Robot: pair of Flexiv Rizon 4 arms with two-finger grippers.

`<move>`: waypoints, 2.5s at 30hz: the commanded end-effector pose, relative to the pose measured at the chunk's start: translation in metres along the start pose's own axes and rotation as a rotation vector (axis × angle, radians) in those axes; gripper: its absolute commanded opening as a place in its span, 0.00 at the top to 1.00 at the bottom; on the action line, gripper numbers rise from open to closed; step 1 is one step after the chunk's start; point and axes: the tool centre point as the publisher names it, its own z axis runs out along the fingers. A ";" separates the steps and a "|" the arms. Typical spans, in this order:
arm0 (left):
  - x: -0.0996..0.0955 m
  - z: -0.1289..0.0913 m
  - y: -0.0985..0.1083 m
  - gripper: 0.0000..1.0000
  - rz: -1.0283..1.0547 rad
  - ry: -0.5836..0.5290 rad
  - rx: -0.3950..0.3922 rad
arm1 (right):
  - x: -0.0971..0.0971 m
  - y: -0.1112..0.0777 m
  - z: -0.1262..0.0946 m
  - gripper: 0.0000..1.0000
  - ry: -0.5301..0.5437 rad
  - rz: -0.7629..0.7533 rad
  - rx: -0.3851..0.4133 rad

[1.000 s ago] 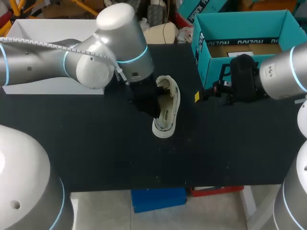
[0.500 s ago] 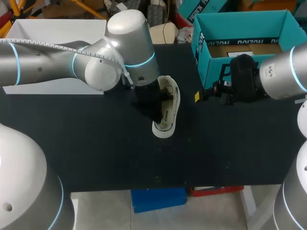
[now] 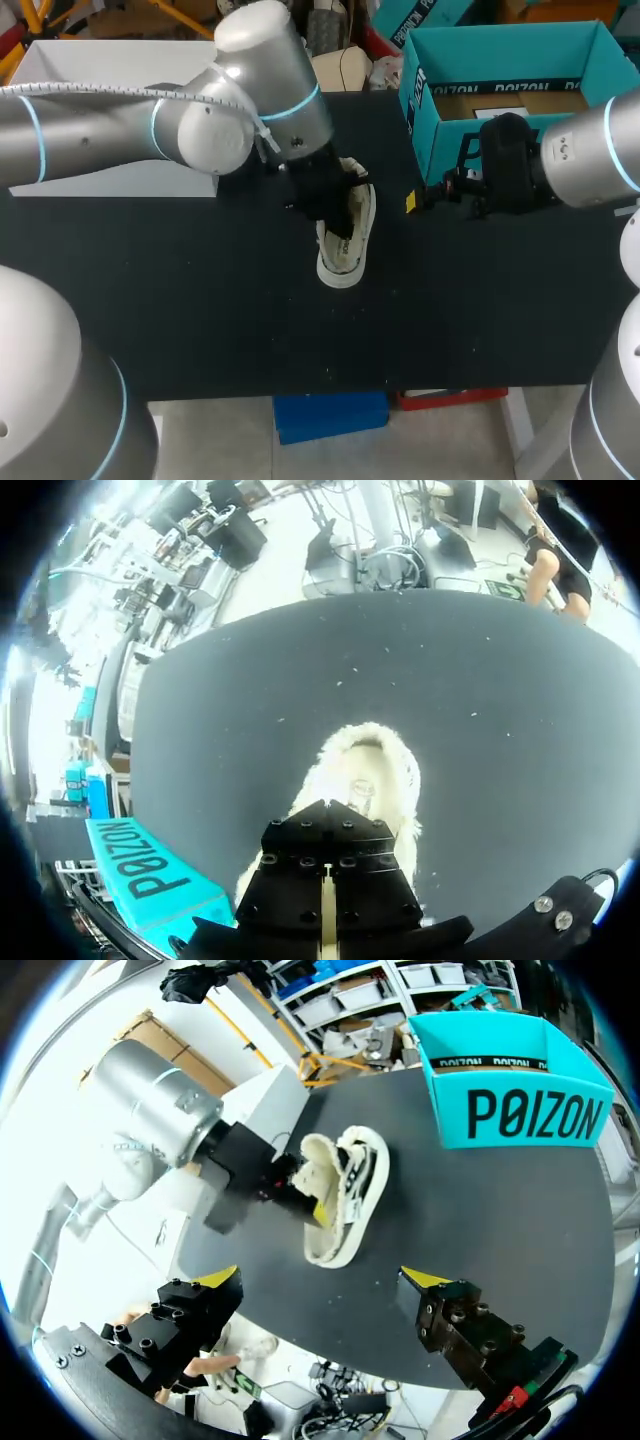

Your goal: Take the shoe out of the shoebox, open the shoe tongue, remove and reinsert the insole, then place the shoe into the shoebox

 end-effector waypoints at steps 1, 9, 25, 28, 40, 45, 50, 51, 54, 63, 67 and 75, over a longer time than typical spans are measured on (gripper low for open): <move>0.010 -0.060 0.015 1.00 -0.020 -0.089 -0.088 | 0.000 0.000 0.000 0.00 -0.001 0.000 0.001; 0.008 -0.121 0.071 1.00 -0.183 -0.246 -0.292 | 0.000 0.000 0.000 0.00 -0.001 0.000 0.001; -0.013 -0.077 0.144 1.00 -0.273 -0.190 -0.307 | 0.000 0.000 0.000 0.00 -0.001 0.000 0.001; -0.015 -0.061 0.141 1.00 -0.257 -0.142 -0.269 | 0.000 0.000 0.000 0.00 -0.001 0.000 0.001; -0.011 -0.031 0.077 1.00 -0.196 -0.042 -0.126 | 0.000 0.000 0.000 0.00 -0.001 0.000 0.001; -0.003 -0.016 0.061 1.00 -0.192 -0.012 -0.097 | 0.000 0.000 0.000 0.00 -0.001 0.000 0.001; 0.001 -0.005 0.059 1.00 -0.208 0.003 -0.078 | 0.000 0.000 0.000 0.00 -0.001 0.000 0.001; 0.002 -0.005 0.059 1.00 -0.209 0.008 -0.076 | 0.000 0.000 0.000 0.00 -0.001 0.000 0.001; 0.000 -0.014 0.055 1.00 -0.222 0.001 -0.065 | 0.000 0.000 0.000 0.00 -0.001 0.000 0.001; -0.002 -0.090 0.046 1.00 -0.342 -0.066 -0.057 | 0.000 0.000 0.000 0.00 -0.001 0.000 0.001; 0.011 -0.110 0.035 1.00 -0.461 -0.052 -0.033 | 0.000 0.000 0.000 0.00 -0.001 0.000 0.001; 0.050 -0.131 0.039 1.00 -0.812 -0.133 -0.047 | 0.000 0.000 0.000 0.00 -0.001 0.000 0.001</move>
